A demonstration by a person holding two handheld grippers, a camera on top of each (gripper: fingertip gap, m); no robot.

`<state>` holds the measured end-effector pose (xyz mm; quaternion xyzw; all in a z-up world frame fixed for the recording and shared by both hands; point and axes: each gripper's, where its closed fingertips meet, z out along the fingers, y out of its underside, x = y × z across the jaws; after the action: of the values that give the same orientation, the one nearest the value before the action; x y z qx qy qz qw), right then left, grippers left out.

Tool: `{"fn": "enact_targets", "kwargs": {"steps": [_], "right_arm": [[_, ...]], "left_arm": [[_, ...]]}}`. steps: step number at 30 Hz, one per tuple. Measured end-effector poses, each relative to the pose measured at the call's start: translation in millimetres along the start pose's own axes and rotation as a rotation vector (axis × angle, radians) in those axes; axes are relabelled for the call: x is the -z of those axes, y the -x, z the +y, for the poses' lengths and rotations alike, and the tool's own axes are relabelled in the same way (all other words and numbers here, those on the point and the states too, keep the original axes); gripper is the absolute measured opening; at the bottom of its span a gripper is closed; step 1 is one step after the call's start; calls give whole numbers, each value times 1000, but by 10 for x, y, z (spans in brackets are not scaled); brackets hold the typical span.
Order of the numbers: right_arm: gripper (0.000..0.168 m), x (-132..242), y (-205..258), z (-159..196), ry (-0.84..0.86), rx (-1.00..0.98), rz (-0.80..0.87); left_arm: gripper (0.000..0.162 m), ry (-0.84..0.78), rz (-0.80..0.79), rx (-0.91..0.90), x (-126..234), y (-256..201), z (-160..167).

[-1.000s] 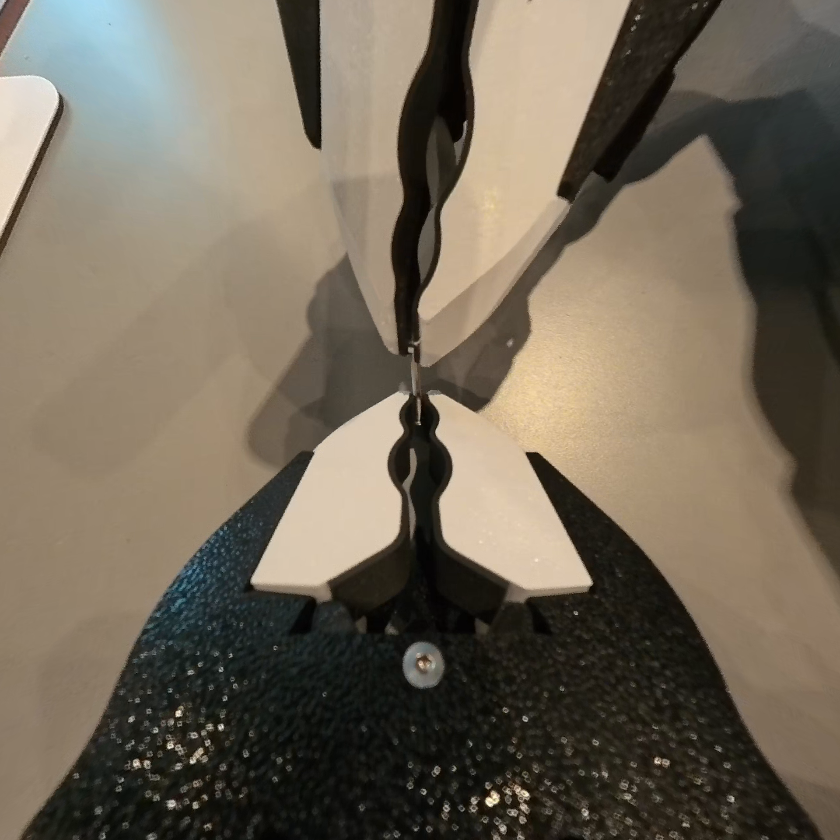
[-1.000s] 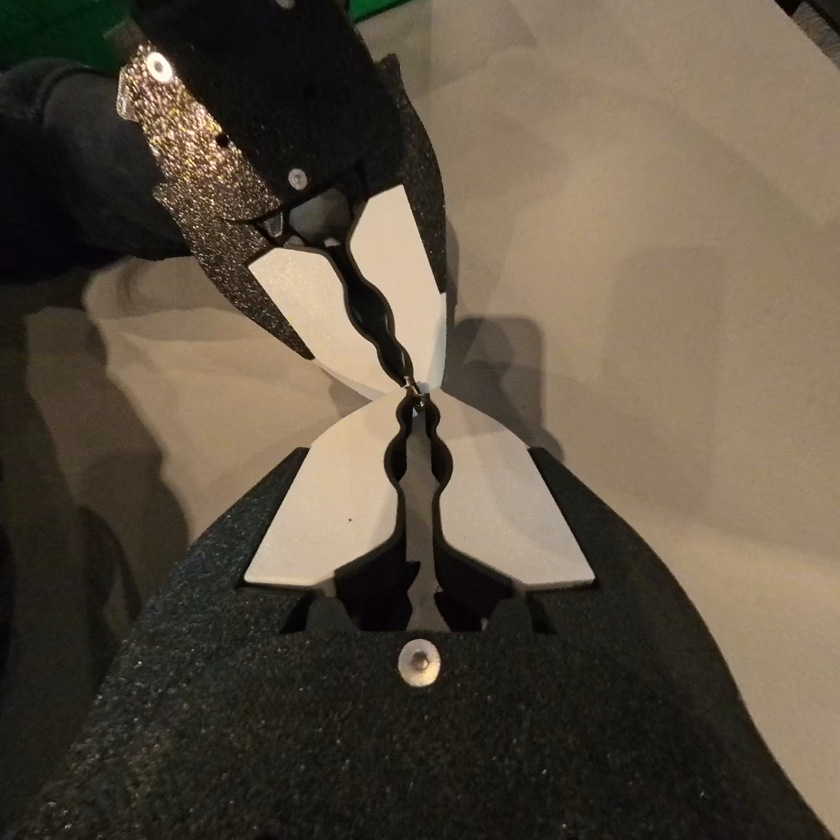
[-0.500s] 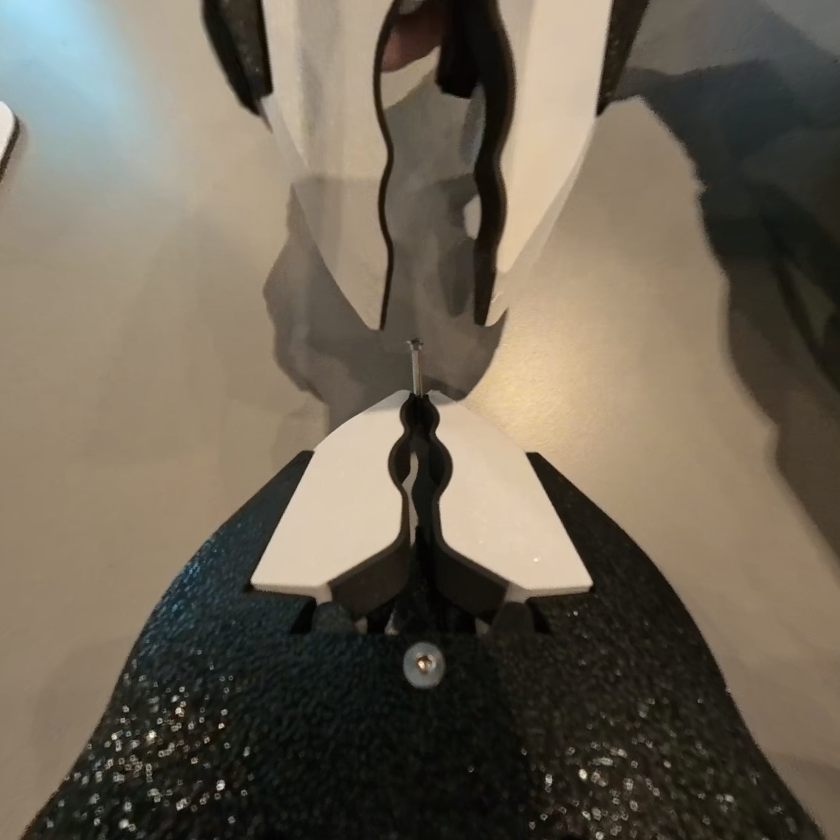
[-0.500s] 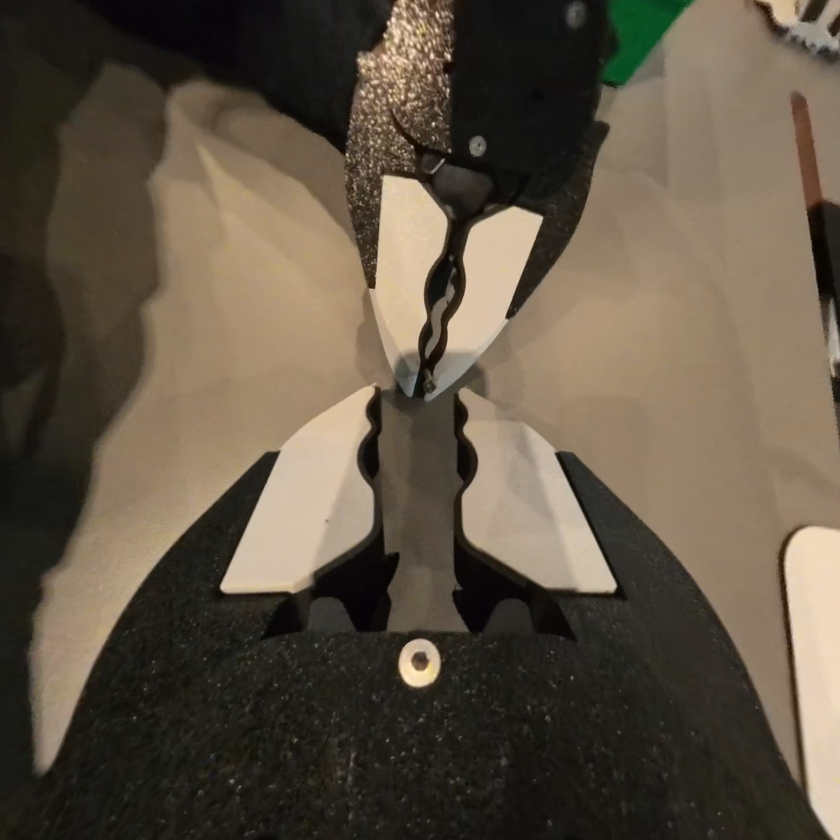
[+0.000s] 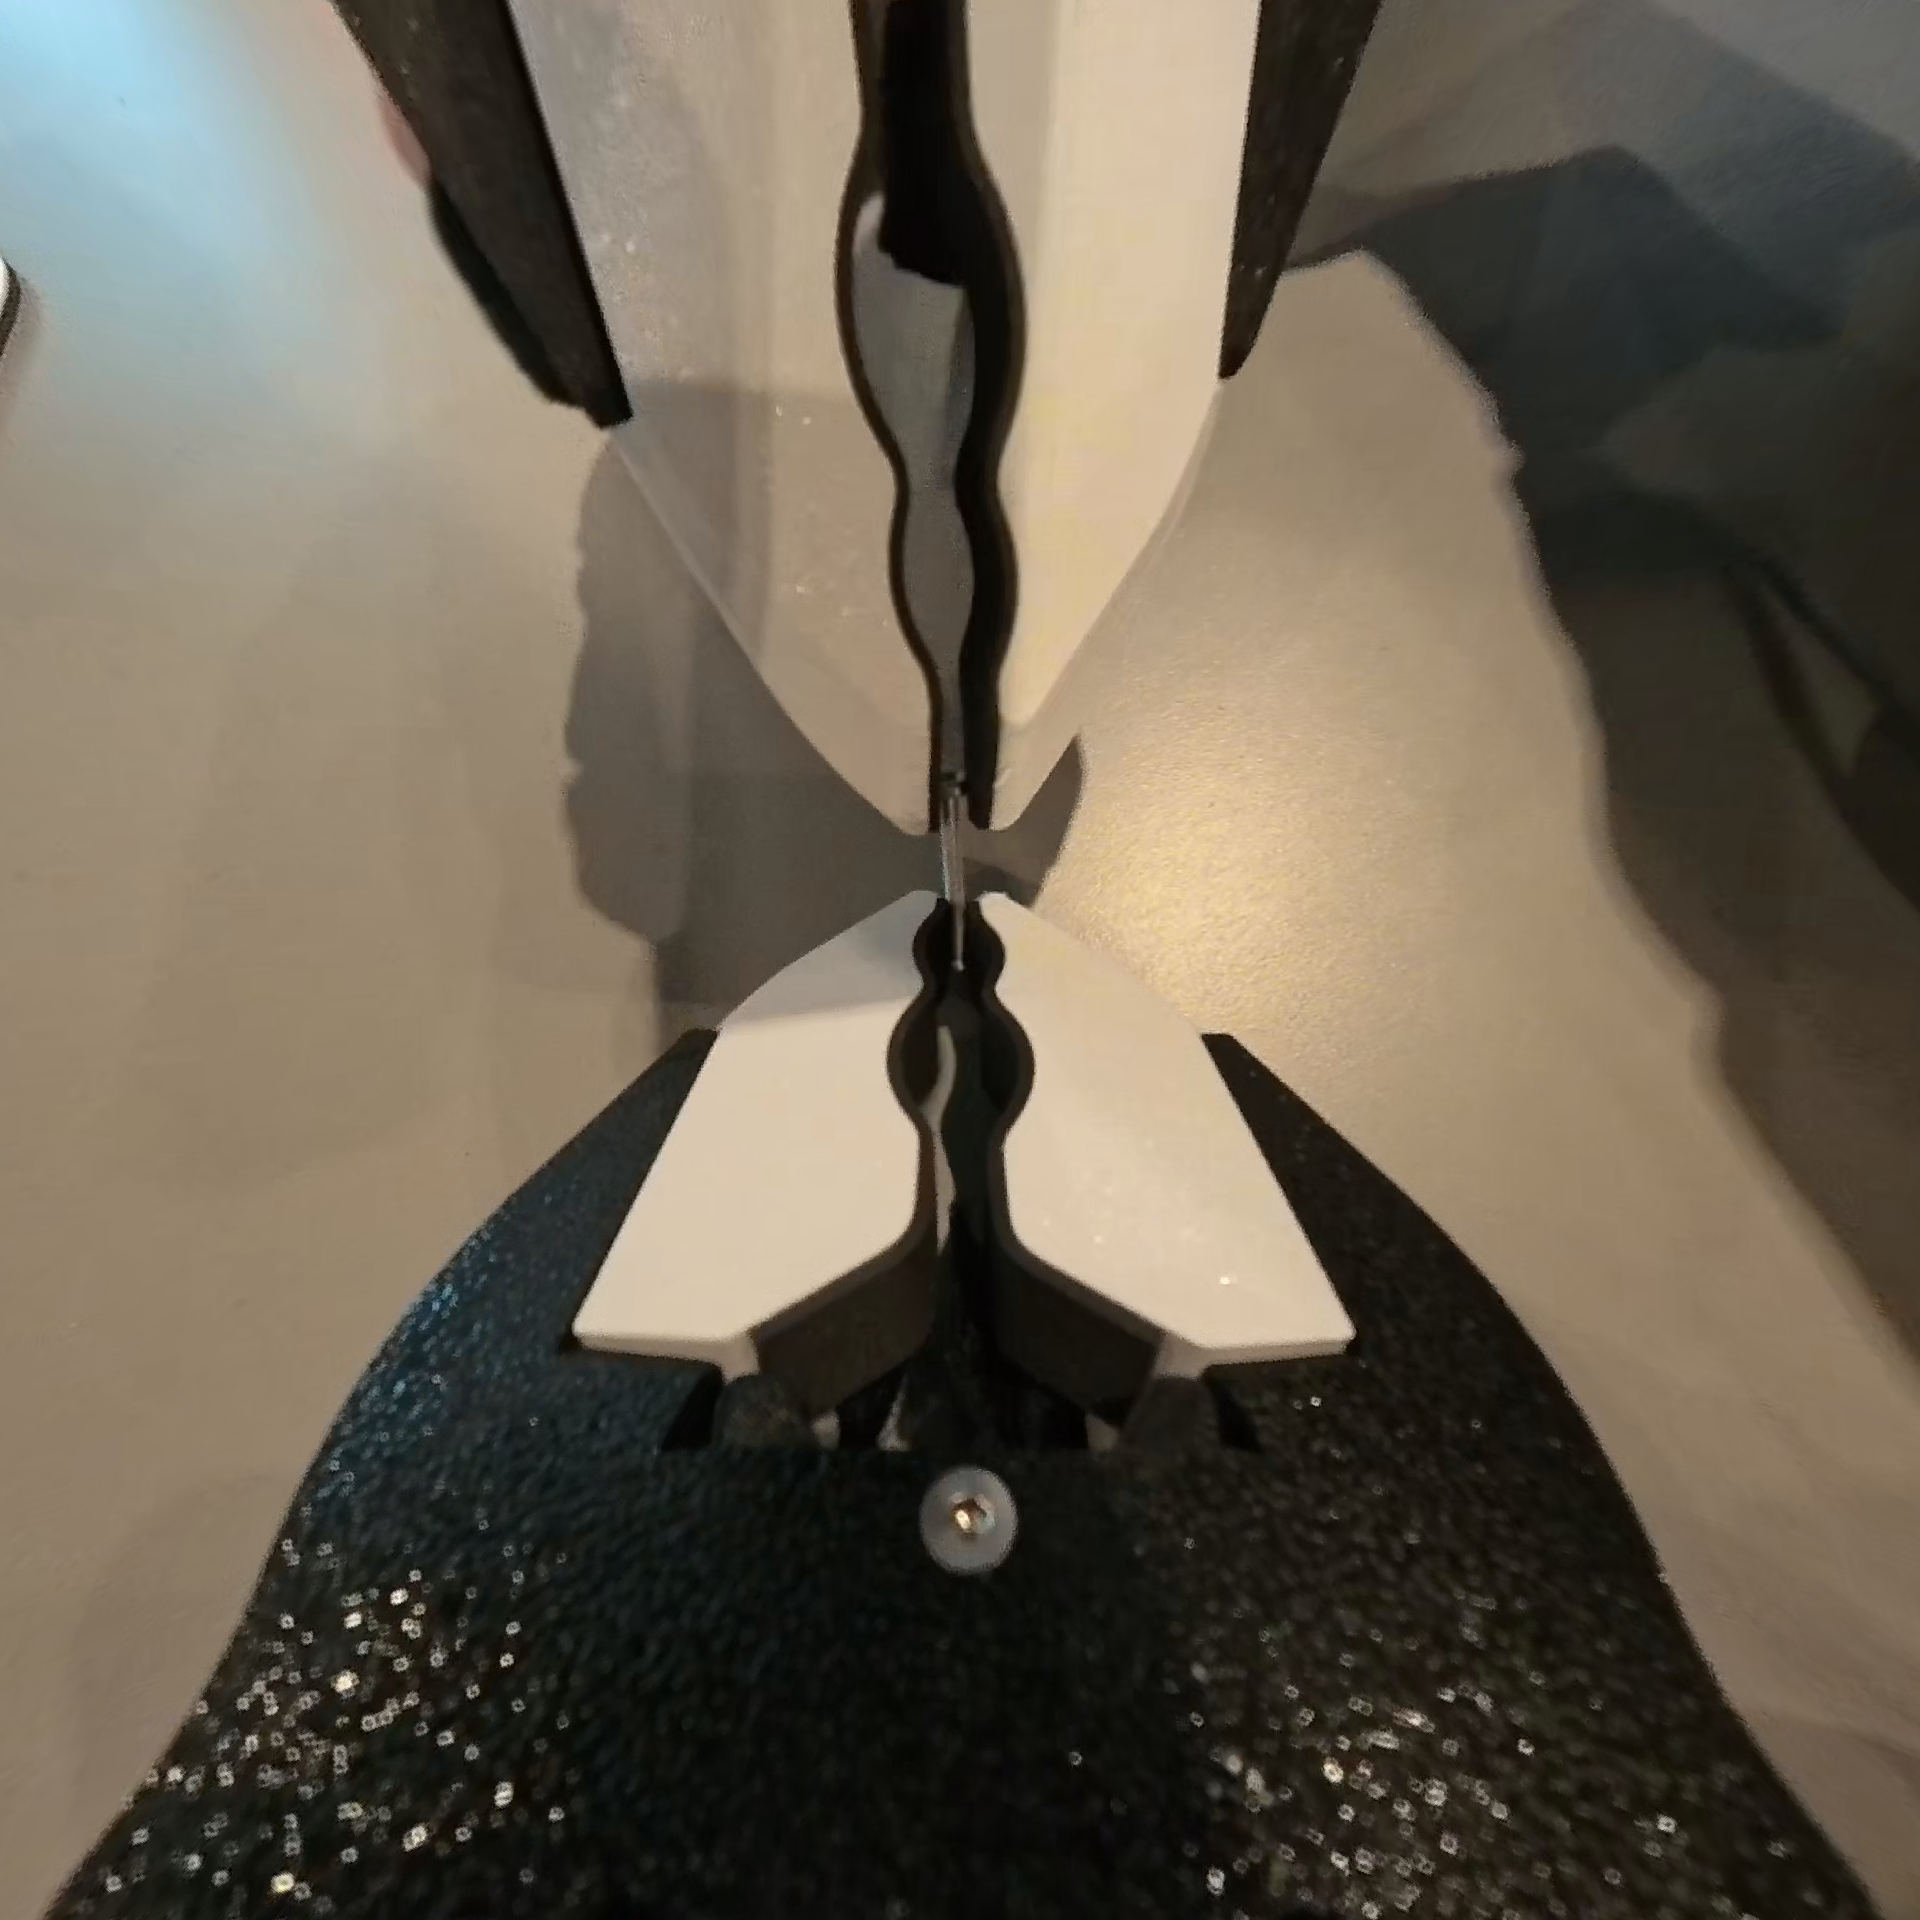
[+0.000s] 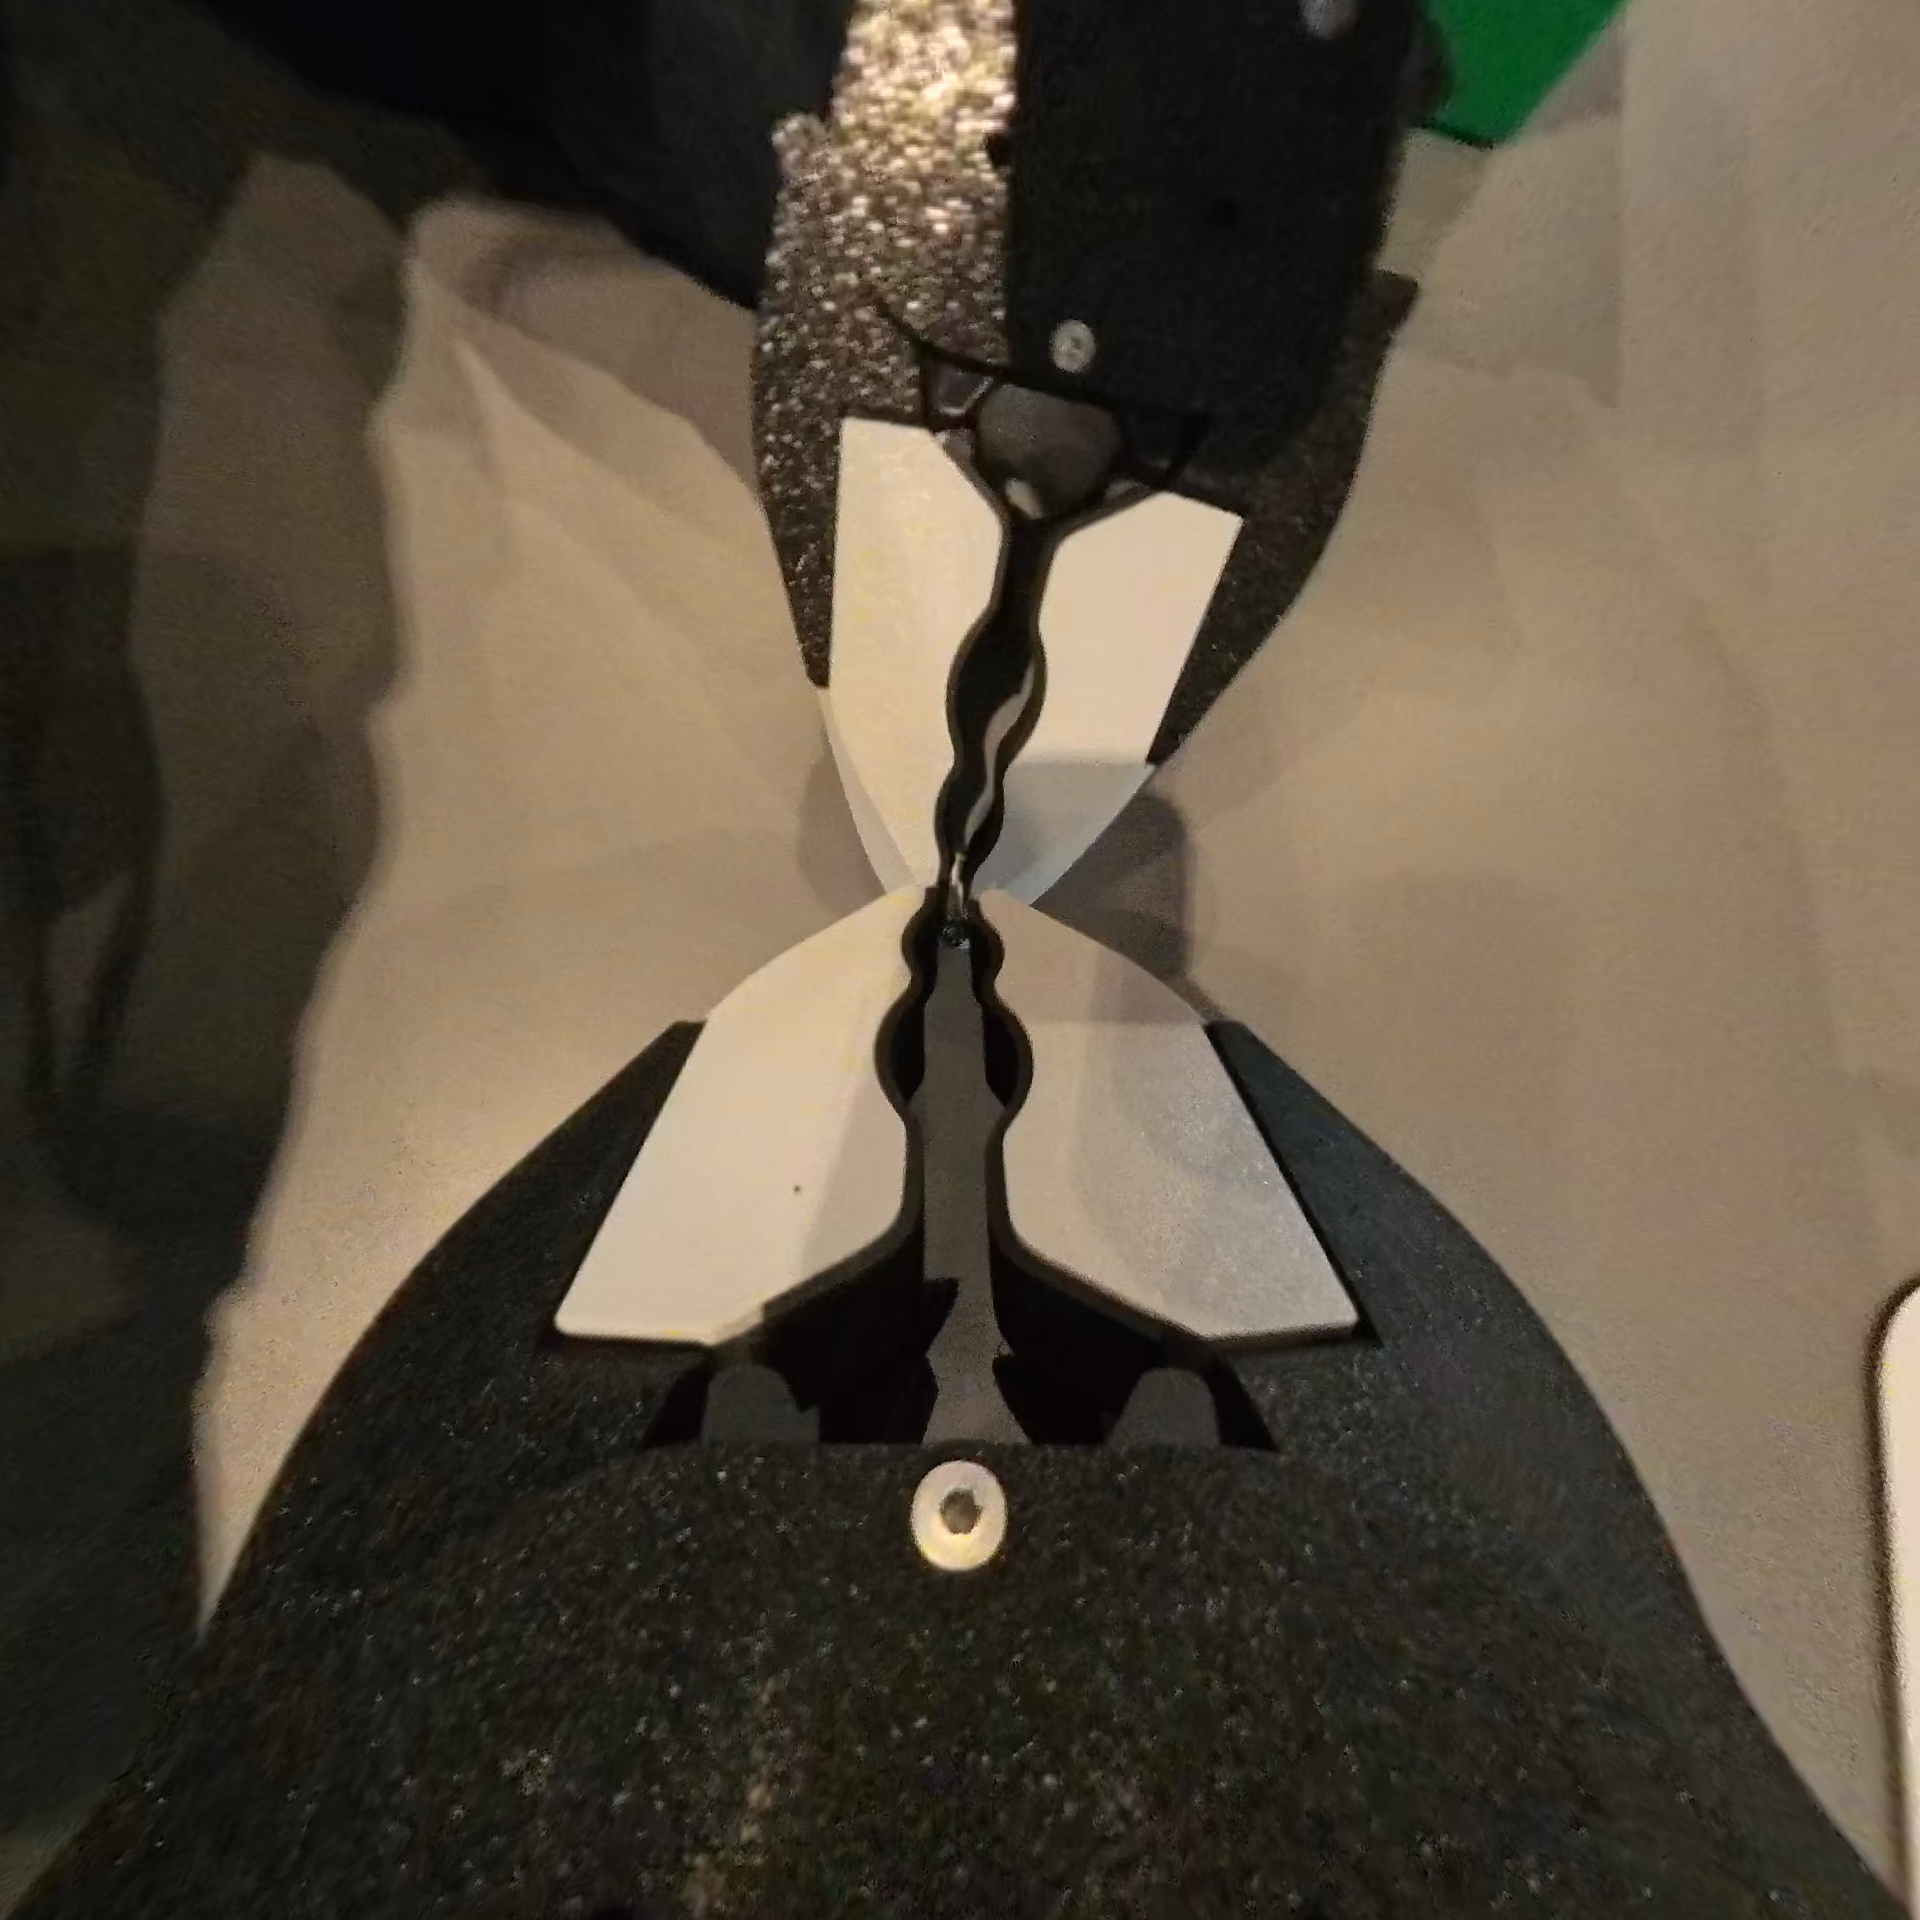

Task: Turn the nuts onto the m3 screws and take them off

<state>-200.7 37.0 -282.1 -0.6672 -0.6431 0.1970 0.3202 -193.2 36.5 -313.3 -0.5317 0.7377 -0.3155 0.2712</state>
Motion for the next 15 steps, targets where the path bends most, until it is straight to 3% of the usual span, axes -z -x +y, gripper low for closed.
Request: {"fn": "enact_targets", "kwargs": {"steps": [12, 15], "right_arm": [[5, 7, 12, 42, 2, -716, 108], [11, 81, -27, -13, -23, -572, 139]], "left_arm": [[2, -1, -3, -5, 0, -3, -2], [2, -1, -2, -7, -1, -5, -3]]}}
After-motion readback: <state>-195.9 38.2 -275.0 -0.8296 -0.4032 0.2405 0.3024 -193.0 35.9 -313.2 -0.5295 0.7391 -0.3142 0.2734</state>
